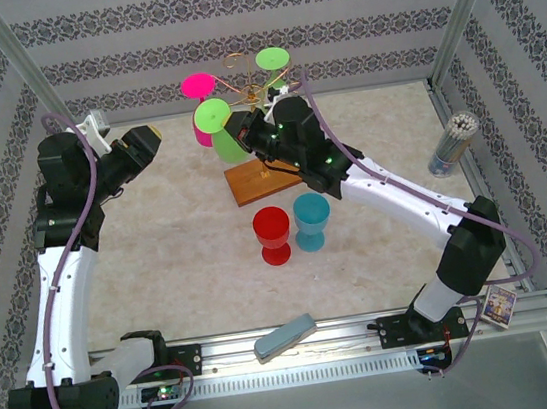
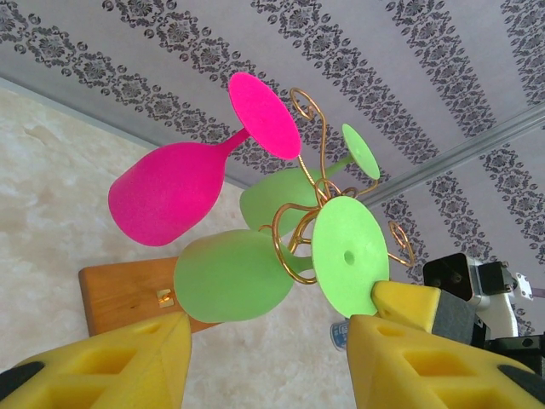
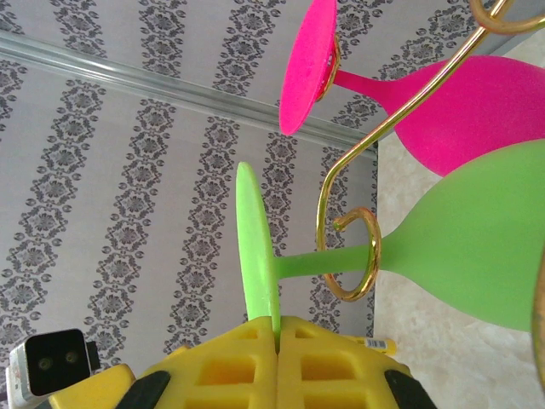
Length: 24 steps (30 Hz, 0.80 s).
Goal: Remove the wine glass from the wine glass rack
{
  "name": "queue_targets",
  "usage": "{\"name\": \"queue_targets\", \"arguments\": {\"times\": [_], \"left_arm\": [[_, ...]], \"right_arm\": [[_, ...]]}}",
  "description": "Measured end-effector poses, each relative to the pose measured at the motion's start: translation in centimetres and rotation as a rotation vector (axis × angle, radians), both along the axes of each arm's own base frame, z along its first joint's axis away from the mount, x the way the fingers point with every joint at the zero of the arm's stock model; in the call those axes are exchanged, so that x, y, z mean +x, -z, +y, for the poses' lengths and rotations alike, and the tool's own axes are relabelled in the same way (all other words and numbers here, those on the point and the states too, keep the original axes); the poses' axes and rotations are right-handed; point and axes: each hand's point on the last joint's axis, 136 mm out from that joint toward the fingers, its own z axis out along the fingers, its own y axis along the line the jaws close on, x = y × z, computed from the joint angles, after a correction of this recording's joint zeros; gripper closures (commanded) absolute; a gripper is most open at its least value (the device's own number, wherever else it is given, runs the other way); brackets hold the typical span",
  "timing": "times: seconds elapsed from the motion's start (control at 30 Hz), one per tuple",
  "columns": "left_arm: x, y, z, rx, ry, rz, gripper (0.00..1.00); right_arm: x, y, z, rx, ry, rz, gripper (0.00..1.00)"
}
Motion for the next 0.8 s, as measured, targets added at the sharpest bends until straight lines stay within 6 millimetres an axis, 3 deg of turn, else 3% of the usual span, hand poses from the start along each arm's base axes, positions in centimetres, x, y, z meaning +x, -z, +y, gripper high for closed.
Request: {"name": "queue_targets", "arguments": {"times": [0.8], "left_arm": [[-0.1, 0.0, 0.0, 0.000, 0.000, -0.001, 0.48]], "right_arm": [[0.6, -0.7, 1.5, -0.003, -0.017, -0.018, 1.00]]}}
